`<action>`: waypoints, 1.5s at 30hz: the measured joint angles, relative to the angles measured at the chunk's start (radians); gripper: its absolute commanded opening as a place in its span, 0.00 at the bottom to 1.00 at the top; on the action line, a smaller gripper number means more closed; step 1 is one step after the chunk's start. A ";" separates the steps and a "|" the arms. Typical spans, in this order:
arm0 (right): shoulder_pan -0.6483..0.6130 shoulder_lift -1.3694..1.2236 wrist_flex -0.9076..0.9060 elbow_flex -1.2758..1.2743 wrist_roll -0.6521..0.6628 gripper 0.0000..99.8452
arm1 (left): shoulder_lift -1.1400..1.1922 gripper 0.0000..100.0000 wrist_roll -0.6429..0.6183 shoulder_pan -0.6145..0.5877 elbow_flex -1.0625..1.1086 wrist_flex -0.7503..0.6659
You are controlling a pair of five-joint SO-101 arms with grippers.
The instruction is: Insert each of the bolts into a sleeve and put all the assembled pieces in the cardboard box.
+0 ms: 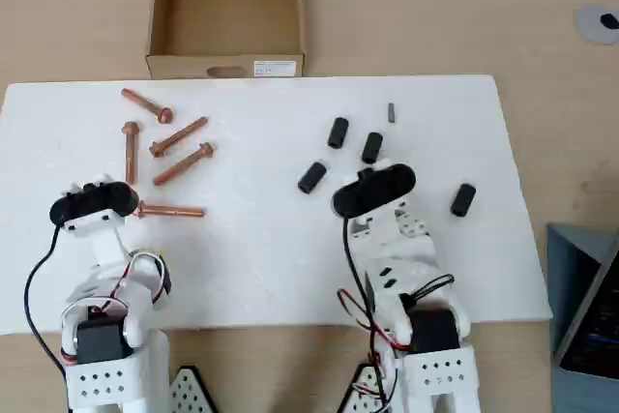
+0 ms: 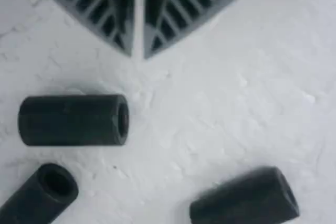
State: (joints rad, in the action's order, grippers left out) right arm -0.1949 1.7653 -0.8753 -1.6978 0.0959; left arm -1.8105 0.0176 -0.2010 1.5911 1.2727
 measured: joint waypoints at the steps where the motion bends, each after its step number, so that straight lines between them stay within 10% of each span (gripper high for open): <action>1: 0.000 0.000 0.000 0.000 0.000 0.01 | 0.000 0.00 0.000 0.000 0.000 0.000; 45: 0.000 0.000 0.000 0.000 0.000 0.01 | 0.000 0.00 0.000 0.018 0.000 0.000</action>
State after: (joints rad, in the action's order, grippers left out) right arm -0.1949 1.7653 -0.8753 -1.6978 0.0959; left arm -1.8105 0.0176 -0.1826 1.5911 1.2727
